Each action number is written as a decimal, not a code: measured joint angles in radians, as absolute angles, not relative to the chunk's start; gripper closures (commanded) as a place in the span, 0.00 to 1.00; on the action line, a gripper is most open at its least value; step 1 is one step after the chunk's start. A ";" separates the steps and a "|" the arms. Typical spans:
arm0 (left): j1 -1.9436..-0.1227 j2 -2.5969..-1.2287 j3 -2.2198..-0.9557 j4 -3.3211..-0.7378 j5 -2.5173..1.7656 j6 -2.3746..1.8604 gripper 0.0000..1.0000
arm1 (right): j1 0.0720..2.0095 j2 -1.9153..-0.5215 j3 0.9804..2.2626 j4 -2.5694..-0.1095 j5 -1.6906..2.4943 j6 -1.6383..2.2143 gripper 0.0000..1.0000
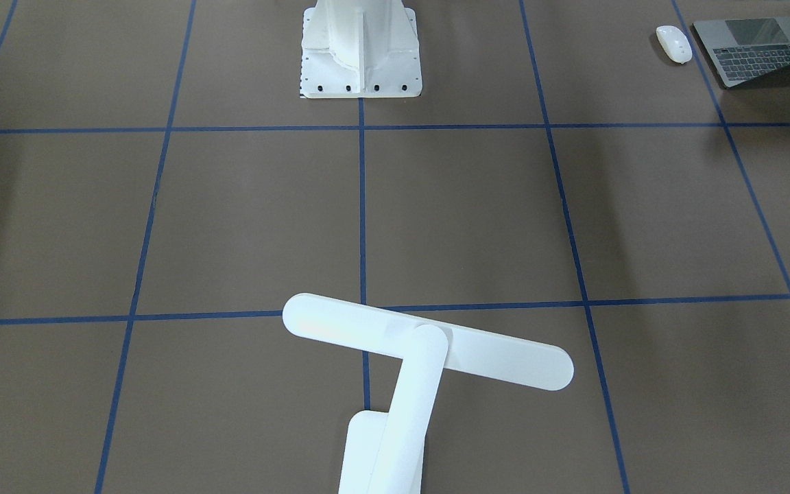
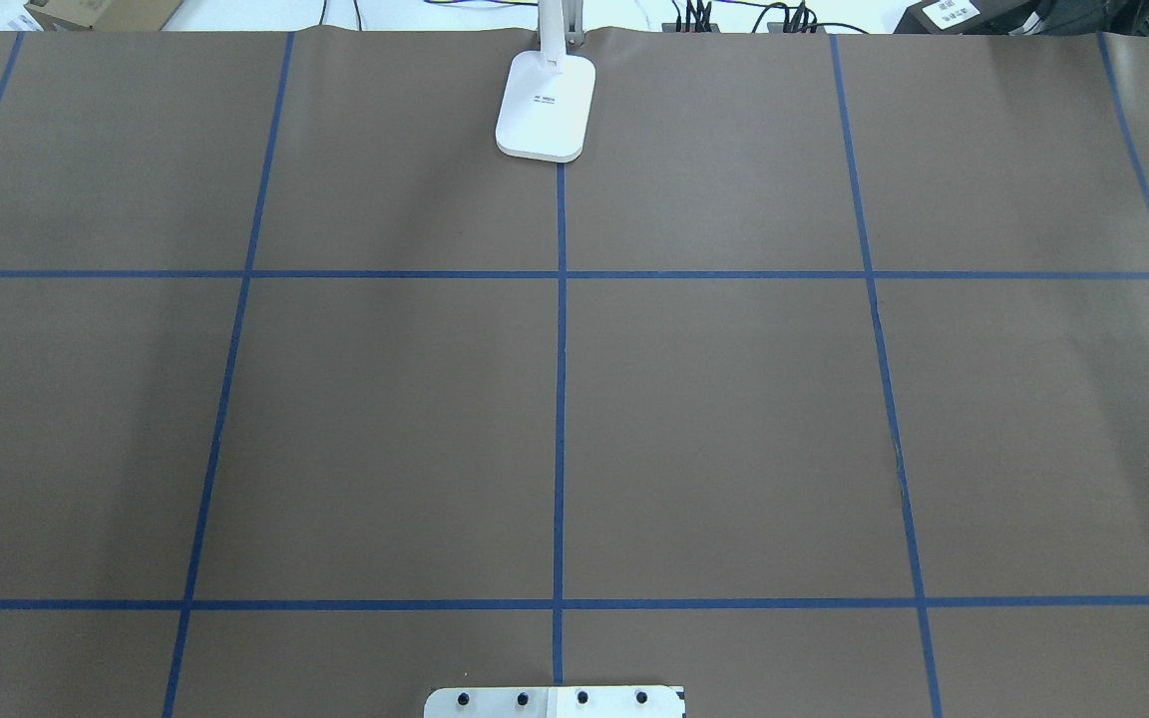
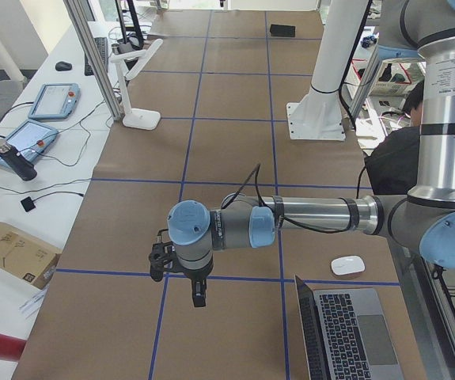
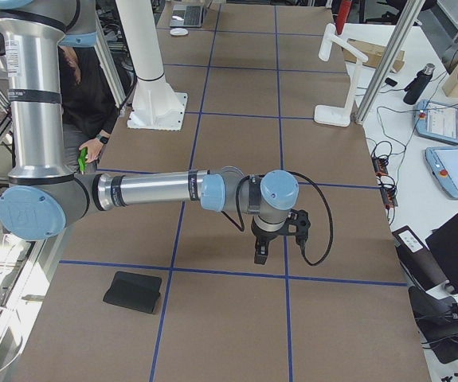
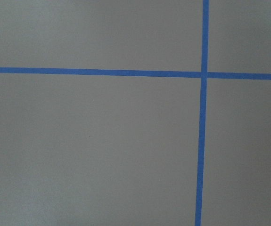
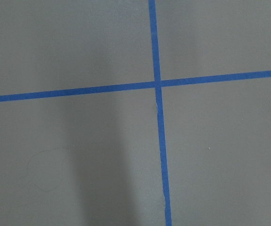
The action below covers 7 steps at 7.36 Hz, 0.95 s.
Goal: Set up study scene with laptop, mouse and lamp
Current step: 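Carry the open silver laptop in the left gripper toward the table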
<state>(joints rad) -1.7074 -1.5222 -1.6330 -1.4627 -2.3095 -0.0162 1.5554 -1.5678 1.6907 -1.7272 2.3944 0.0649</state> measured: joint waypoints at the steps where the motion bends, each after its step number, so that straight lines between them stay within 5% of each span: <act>1: -1.751 -1.515 -1.635 -1.426 -2.309 -0.064 0.00 | 1.555 -1.572 1.702 -1.725 2.396 0.066 0.00; 7: -1.886 -1.255 -1.815 -1.360 -2.257 -0.708 0.00 | 1.555 -1.587 1.714 -1.725 2.500 0.139 0.00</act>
